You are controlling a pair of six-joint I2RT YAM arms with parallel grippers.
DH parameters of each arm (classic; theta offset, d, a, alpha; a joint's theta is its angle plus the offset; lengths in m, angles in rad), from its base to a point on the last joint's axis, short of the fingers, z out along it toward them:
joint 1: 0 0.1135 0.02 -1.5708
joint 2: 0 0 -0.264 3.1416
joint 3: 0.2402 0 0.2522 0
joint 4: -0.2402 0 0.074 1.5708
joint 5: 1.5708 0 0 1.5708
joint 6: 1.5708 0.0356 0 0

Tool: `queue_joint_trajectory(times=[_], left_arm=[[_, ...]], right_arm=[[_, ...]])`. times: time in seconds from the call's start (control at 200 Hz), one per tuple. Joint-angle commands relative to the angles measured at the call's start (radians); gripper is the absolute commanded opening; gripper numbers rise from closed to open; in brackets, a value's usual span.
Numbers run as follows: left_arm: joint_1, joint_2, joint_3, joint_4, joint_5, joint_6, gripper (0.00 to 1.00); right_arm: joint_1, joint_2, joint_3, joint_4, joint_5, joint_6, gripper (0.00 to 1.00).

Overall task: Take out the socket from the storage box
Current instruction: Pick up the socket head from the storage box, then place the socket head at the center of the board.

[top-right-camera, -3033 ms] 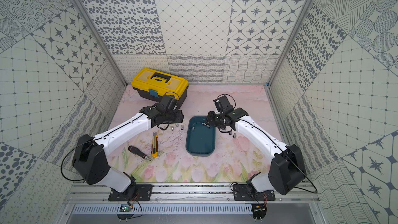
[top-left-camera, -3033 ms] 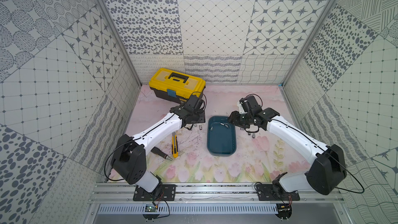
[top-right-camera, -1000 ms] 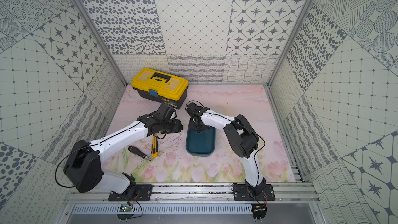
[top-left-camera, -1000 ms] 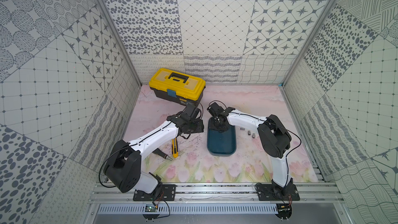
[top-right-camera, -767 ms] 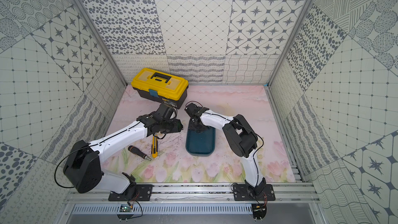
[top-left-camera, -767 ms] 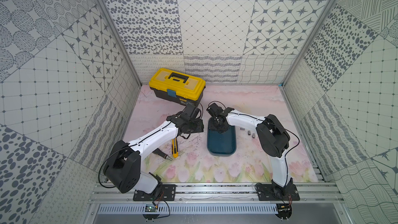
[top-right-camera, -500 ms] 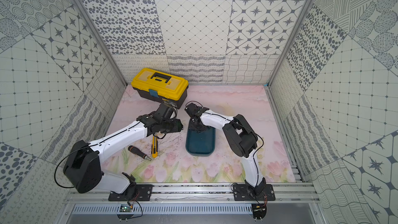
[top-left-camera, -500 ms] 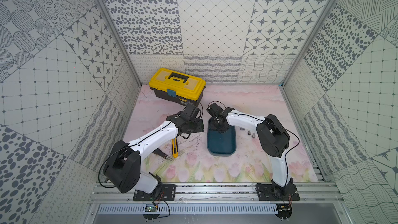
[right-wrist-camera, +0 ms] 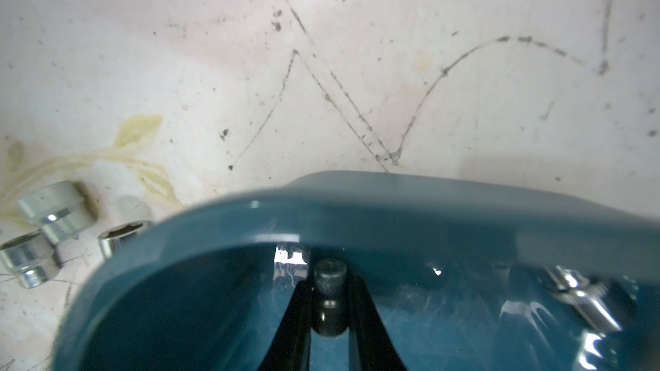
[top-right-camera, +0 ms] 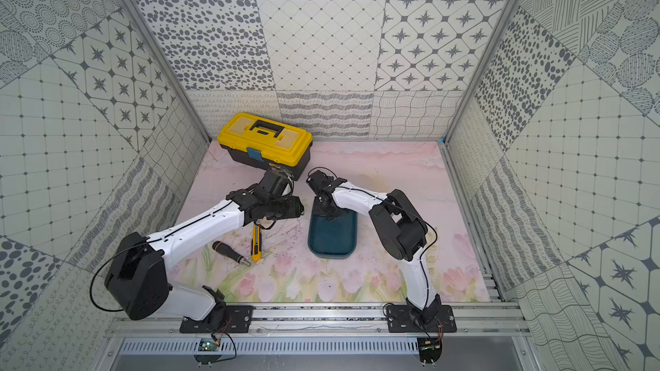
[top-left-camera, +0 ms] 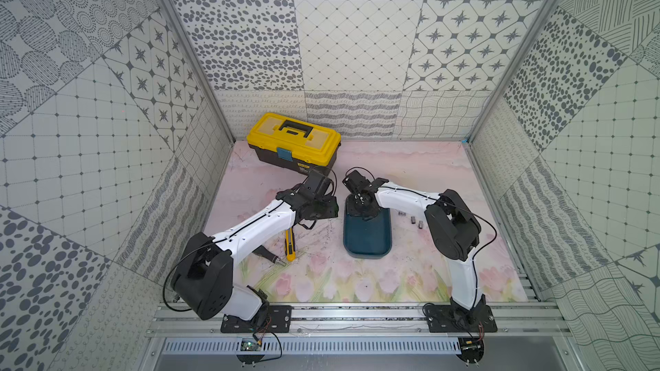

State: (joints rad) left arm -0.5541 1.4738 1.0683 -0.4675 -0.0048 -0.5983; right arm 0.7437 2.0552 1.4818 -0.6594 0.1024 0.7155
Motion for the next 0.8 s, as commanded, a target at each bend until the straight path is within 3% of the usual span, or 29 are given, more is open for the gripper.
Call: queue_joint_trajectory(times=[0.0, 0.335, 0.64, 0.795], left_arm=[[0.007, -0.007, 0.009, 0.008, -0.005, 0.003, 0.57], [0.007, -0.024, 0.005, 0.002, -0.010, 0.005, 0.58], [0.007, -0.021, 0.009, 0.003, -0.009, 0.005, 0.58], [0.007, -0.019, 0.010, 0.004, -0.004, 0.001, 0.58]], right_arm=[[-0.008, -0.054, -0.021, 0.019, 0.000, -0.019, 0.13], [-0.042, -0.293, -0.101, -0.036, 0.009, -0.074, 0.13], [-0.153, -0.552, -0.253, -0.095, 0.048, -0.122, 0.14], [-0.210, -0.598, -0.337, -0.093, 0.022, -0.176, 0.15]])
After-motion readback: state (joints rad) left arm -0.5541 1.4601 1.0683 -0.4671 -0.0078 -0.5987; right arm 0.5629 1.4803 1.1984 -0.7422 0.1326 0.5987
